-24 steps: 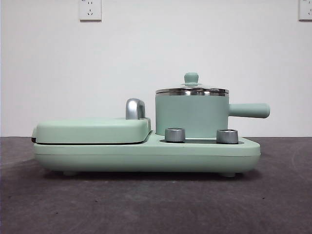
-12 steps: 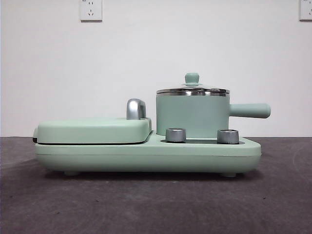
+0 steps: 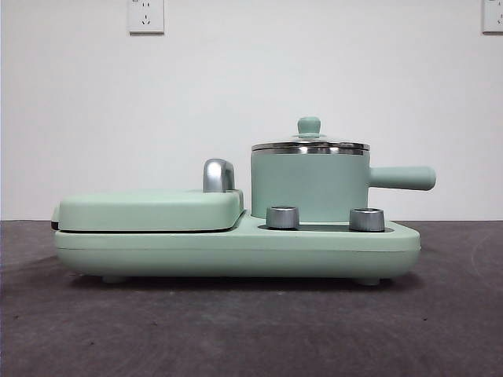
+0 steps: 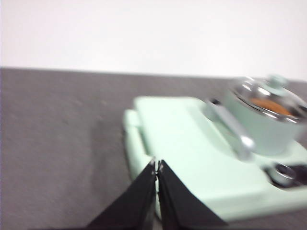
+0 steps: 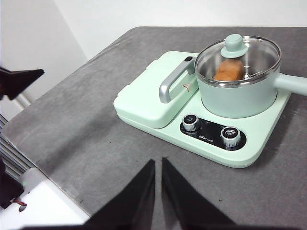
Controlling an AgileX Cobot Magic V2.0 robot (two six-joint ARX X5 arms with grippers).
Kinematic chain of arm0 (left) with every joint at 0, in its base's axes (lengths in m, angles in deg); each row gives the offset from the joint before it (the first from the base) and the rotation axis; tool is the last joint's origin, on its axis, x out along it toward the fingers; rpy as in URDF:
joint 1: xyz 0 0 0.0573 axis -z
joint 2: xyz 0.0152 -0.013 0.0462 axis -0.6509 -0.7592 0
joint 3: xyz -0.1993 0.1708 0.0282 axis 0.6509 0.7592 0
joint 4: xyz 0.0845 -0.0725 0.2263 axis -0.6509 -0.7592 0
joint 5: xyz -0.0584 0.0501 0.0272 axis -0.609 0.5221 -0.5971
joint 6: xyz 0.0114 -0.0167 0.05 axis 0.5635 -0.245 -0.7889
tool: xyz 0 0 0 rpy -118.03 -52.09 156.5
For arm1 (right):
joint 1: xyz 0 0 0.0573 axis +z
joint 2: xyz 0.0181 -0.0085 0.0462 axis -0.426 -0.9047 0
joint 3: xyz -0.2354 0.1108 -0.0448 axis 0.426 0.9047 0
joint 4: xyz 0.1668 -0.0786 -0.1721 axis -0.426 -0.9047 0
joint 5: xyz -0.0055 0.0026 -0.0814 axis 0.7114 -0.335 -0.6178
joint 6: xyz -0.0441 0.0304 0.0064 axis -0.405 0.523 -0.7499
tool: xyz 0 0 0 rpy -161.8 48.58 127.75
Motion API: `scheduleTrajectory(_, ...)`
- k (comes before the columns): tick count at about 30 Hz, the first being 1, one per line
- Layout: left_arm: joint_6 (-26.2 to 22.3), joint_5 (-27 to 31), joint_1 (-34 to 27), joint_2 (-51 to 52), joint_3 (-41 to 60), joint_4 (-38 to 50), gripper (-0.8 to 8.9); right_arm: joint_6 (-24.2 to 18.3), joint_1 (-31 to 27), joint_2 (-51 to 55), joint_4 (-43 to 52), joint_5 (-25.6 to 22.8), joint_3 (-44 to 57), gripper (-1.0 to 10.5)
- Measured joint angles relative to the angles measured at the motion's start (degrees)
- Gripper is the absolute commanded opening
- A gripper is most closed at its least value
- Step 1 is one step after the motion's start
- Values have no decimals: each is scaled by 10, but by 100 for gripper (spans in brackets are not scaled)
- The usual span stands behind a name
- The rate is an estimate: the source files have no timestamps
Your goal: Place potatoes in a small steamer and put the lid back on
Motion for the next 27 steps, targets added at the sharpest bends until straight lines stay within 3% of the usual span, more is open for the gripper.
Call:
scheduleTrajectory(7, -5, 0, -24, 93, 135, 58, 6, 0, 0, 0, 0, 0, 0, 20)
scheduleTrajectory(13, -19, 1, -25, 97, 211, 87, 6, 0, 0, -1, 1, 1, 0, 20)
scheduleTrajectory(17, -32, 2, -32, 97, 233, 129, 6, 0, 0, -1, 1, 2, 0, 20)
scheduleTrajectory(27, -40, 45, -48, 98, 233, 126, 6, 0, 0, -1, 1, 2, 0, 20)
